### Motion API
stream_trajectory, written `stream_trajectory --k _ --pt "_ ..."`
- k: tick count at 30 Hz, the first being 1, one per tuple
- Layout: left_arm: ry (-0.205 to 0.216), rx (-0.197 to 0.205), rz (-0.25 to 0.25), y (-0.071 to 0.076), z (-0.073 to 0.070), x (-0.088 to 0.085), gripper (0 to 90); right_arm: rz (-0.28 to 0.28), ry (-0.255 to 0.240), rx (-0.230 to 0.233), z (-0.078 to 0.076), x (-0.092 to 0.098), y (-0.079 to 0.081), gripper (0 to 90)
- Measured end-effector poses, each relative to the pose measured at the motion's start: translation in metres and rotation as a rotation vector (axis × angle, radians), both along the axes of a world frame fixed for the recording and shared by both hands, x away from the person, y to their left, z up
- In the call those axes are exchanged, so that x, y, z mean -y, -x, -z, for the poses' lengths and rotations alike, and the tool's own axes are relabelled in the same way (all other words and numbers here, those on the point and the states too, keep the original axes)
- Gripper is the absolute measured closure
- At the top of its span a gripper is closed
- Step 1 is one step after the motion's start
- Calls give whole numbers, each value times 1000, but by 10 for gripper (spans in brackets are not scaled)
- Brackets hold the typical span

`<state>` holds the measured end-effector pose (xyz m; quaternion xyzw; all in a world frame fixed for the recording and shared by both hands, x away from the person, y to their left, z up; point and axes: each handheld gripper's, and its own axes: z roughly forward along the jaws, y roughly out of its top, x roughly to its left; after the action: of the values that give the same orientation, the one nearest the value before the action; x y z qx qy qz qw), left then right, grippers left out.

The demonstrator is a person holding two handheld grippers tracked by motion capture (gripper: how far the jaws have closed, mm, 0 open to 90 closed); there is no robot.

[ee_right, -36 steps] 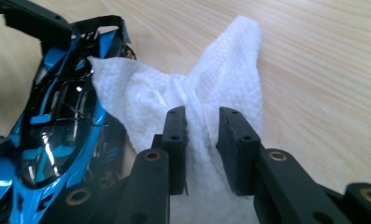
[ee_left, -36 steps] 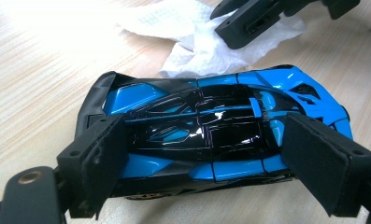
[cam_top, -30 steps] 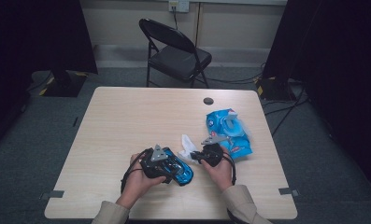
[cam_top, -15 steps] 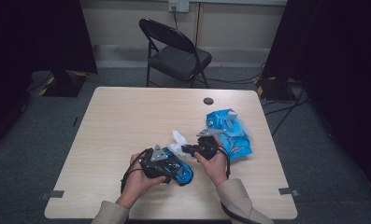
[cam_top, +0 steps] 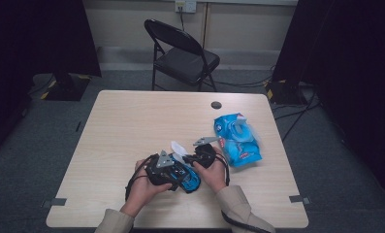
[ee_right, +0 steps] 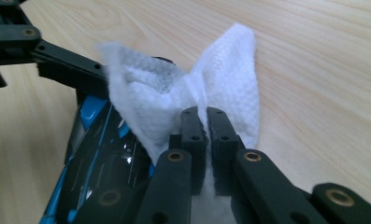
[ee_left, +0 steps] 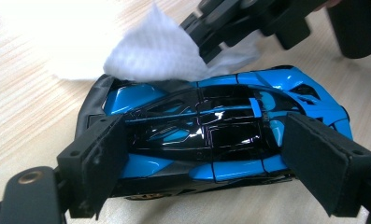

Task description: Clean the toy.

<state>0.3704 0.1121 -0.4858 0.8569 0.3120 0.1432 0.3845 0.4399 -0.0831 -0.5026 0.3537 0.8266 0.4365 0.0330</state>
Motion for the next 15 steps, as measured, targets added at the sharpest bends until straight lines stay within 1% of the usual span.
stream_trajectory --k 1,8,9,10,11,12,13,15 --pt "2 5 2 0 0 -1 146 -6 13 -1 1 -4 -3 879" --pt "4 8 0 0 1 -1 146 -28 31 1 2 -12 -11 878" --pt "3 8 0 0 1 -1 146 -38 37 14 2 -14 -12 879" --pt "3 8 0 0 1 -1 146 -38 37 14 2 -14 -12 879" --pt "4 8 -1 0 1 -1 146 -45 43 24 2 -14 -11 880" --pt "5 8 0 0 1 -1 146 -51 42 28 2 -13 -11 880" --pt "5 4 2 0 1 -1 146 -49 19 22 4 -10 -10 881" --pt "5 6 -1 0 1 -1 146 -49 9 19 4 -8 -9 881"
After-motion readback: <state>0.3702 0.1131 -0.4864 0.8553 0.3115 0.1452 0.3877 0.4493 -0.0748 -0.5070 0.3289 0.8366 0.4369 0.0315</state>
